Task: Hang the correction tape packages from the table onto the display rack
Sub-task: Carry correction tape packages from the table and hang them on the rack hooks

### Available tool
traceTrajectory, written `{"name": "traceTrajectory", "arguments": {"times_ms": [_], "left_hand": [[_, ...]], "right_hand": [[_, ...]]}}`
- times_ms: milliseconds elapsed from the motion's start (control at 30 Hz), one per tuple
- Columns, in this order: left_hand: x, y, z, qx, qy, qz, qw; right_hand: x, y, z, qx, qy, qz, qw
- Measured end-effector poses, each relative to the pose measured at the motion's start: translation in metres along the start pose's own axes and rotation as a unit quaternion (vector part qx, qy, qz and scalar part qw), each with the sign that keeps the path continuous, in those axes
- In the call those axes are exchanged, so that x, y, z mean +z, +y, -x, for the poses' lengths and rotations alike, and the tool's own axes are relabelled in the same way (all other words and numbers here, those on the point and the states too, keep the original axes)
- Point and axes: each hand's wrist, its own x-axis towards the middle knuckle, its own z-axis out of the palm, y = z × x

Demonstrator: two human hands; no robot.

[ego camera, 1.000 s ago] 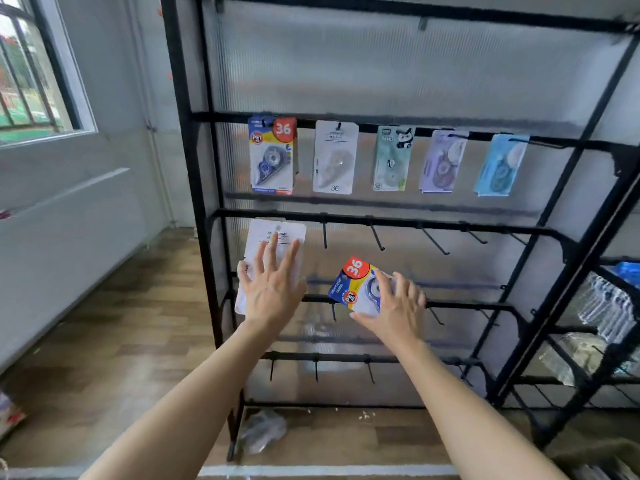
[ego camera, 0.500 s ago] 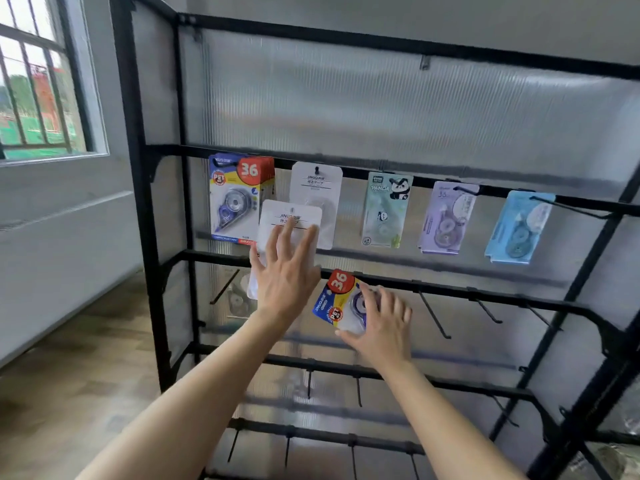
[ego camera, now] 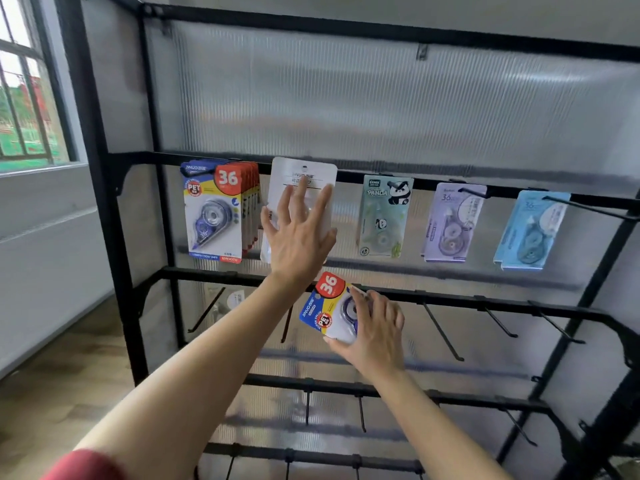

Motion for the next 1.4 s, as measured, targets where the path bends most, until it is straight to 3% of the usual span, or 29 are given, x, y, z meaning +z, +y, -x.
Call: {"name": "traceTrajectory", "arguments": {"times_ms": [367, 700, 933, 1133, 1400], "left_hand": [[0.016, -0.003, 0.001, -0.002, 0.007, 0.017, 1.000], [0.035, -0.013, -0.019, 0.024, -0.120, -0.034, 0.992], [0.013, -0.026, 0.009, 0.071, -0.054, 0.023, 0.996], [-0.005, -0.058, 0.049, 0.000, -0.053, 0.034, 0.998], [-0.044, -0.081, 0.084, -0.049, -0.070, 0.202, 0.976]], "right_hand": [[0.004, 0.001, 0.001, 0.020, -0.003, -0.001, 1.000], [0.002, 0.000, 0.001, 0.025, -0.017, 0.005, 1.000], [-0.006, 0.001, 0.002, 0.028, -0.026, -0.014, 0.999], [-0.021, 0.005, 0.000, 0.003, 0.015, -0.037, 0.999], [-0.040, -0.051, -0.041, -0.084, 0.063, -0.093, 0.990]]}}
